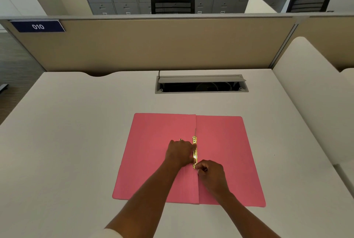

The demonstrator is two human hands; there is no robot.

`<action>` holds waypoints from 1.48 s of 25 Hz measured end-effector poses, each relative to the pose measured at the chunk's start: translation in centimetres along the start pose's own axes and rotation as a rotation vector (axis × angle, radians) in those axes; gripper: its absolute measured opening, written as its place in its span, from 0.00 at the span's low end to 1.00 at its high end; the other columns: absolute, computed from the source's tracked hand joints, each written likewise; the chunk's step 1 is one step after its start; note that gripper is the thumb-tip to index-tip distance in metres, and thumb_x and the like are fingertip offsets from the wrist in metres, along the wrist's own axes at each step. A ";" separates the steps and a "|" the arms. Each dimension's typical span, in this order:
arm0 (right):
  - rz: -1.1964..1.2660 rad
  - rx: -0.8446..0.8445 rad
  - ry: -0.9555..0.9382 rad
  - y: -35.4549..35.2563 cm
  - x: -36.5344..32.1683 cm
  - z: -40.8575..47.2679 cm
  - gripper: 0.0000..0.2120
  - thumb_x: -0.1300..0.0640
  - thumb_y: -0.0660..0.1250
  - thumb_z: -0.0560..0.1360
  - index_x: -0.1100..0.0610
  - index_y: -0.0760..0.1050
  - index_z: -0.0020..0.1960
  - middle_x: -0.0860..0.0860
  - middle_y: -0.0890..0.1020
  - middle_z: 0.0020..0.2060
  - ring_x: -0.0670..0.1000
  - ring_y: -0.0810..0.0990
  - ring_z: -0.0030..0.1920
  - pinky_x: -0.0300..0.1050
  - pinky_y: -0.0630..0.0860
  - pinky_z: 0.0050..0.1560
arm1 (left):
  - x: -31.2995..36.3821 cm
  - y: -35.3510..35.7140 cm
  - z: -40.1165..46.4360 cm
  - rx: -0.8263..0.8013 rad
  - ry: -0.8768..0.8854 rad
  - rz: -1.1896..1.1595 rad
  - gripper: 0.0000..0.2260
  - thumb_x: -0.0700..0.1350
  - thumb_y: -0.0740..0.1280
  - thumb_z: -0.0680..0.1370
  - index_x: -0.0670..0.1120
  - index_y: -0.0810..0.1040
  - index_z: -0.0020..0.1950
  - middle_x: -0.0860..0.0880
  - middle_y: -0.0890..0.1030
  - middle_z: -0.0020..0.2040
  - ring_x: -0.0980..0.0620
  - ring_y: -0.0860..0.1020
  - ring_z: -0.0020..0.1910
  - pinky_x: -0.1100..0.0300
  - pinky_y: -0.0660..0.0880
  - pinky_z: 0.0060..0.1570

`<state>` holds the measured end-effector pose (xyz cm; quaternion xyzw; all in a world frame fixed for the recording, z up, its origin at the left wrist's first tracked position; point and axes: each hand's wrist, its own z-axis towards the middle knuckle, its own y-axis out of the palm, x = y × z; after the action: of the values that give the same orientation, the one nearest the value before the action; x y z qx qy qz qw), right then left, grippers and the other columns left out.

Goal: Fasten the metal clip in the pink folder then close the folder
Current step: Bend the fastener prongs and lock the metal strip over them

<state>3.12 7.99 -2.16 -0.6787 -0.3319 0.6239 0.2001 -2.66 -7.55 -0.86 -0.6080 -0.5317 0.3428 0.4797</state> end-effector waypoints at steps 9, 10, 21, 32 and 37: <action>-0.077 0.019 -0.040 -0.2 0.5 -0.3 0.11 0.67 0.66 0.74 0.56 0.85 0.45 0.51 0.86 0.42 0.47 0.81 0.42 0.42 0.78 0.50 | 0.1 0.0 -0.2 0.014 0.007 0.028 0.20 0.56 0.67 0.76 0.51 0.76 0.65 0.49 0.84 0.54 0.45 0.80 0.55 0.48 0.73 0.57; -0.082 0.020 -0.041 -0.1 0.6 -0.4 0.11 0.67 0.66 0.74 0.56 0.85 0.46 0.51 0.86 0.42 0.47 0.81 0.43 0.43 0.79 0.50 | 0.2 0.1 -0.2 0.015 0.007 0.027 0.20 0.56 0.67 0.76 0.51 0.76 0.66 0.49 0.84 0.54 0.45 0.80 0.55 0.48 0.72 0.57; -0.124 0.075 0.007 1.9 0.2 -1.5 0.08 0.61 0.66 0.77 0.56 0.83 0.52 0.51 0.84 0.46 0.45 0.78 0.43 0.25 0.66 0.44 | 0.1 0.5 0.1 0.015 0.003 0.026 0.21 0.57 0.67 0.75 0.51 0.75 0.66 0.49 0.83 0.54 0.44 0.80 0.56 0.46 0.71 0.59; -0.302 0.167 -0.120 0.1 2.2 -0.6 0.13 0.60 0.66 0.76 0.58 0.77 0.60 0.55 0.80 0.58 0.55 0.79 0.58 0.45 0.75 0.59 | -0.1 0.6 -0.2 0.046 0.009 0.019 0.23 0.59 0.66 0.75 0.53 0.74 0.68 0.49 0.84 0.56 0.43 0.79 0.58 0.47 0.69 0.59; -0.458 -0.005 0.001 -2.7 5.1 3.9 0.33 0.44 0.56 0.80 0.57 0.51 0.79 0.54 0.54 0.80 0.55 0.50 0.79 0.53 0.48 0.80 | -0.3 1.1 -0.3 0.063 0.020 0.045 0.24 0.59 0.64 0.77 0.54 0.71 0.71 0.49 0.84 0.56 0.43 0.80 0.58 0.46 0.68 0.61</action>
<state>-1.28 12.90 -4.50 -0.5865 -0.4787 0.5610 0.3350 -2.12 -7.87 -1.87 -0.6079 -0.5019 0.3640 0.4961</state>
